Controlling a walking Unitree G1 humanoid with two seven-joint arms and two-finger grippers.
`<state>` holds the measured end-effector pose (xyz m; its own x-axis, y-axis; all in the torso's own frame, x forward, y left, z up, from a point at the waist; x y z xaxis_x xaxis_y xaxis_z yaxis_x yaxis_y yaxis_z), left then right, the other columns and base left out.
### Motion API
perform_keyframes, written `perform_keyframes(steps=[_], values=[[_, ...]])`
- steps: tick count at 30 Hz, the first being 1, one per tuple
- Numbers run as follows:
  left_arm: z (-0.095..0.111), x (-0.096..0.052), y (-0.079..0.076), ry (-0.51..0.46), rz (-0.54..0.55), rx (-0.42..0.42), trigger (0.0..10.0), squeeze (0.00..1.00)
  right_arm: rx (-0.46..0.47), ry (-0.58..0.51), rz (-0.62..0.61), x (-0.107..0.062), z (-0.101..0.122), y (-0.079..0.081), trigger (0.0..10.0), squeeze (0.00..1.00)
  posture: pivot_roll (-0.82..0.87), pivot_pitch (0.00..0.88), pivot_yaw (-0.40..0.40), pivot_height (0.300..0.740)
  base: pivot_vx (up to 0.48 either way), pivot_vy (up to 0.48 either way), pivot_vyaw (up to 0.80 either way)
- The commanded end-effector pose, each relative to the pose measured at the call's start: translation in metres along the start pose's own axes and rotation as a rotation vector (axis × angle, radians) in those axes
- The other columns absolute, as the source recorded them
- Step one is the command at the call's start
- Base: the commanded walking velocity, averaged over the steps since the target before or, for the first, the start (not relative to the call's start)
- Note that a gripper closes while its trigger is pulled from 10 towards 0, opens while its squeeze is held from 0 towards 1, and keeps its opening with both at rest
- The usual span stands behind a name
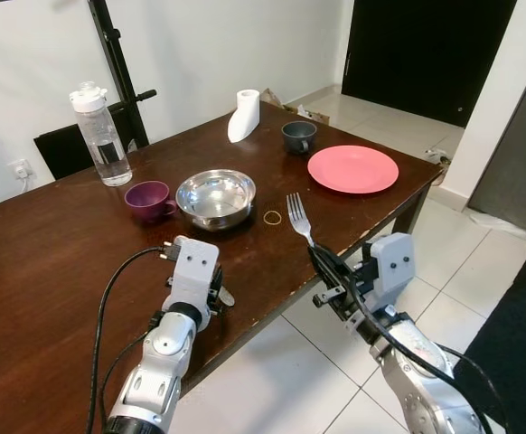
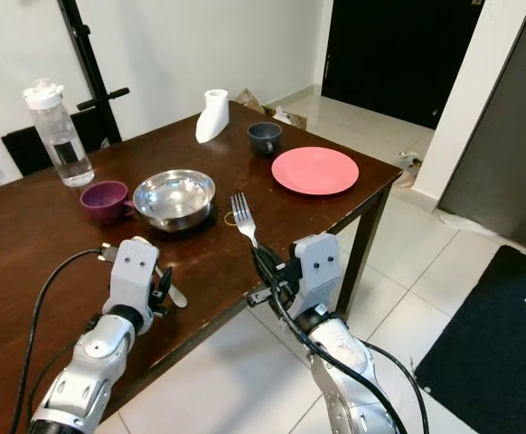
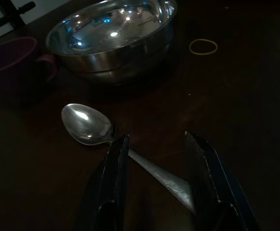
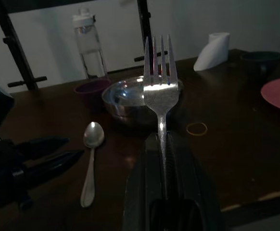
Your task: Setting the table
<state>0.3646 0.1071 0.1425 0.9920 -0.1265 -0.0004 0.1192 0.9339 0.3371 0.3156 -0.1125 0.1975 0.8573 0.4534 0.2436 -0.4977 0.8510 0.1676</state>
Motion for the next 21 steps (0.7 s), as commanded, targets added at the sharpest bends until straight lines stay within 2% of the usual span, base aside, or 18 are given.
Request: perform_keyframes(steps=[1, 8, 21], values=[[-0.0072, -0.0017, -0.0005, 0.025, -0.003, 0.005, 10.0, 0.00, 0.012, 0.006, -0.007, -0.0012, -0.0051, 0.0011, 10.0, 0.00, -0.07, 0.064, 0.117, 0.740, 0.000, 0.000, 0.00], [-0.0074, -0.0015, -0.0040, 0.028, -0.013, -0.005, 10.0, 0.00, 0.017, 0.010, -0.009, -0.0014, -0.0078, 0.0025, 10.0, 0.00, -0.07, 0.064, 0.119, 0.740, 0.000, -0.077, 0.00], [-0.0087, 0.0003, -0.0053, 0.045, -0.010, -0.035, 10.0, 0.00, 0.020, 0.016, -0.015, -0.0037, -0.0097, 0.0025, 10.0, 0.00, -0.07, 0.073, 0.118, 0.740, 0.000, -0.430, 0.00]])
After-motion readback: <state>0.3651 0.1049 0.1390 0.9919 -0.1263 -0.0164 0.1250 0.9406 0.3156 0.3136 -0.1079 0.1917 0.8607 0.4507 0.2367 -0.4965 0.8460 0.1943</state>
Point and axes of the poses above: a point about 5 cm out from each wrist's last joint towards the gripper, its own x axis pointing out of the wrist towards the gripper, its own z axis along the axis of the wrist's last joint, y = z × x, the point moved 3 cm from there along x, pointing out of the wrist towards the gripper, and after that the axes turned 11 degrees about x, right-handed, at the moved point
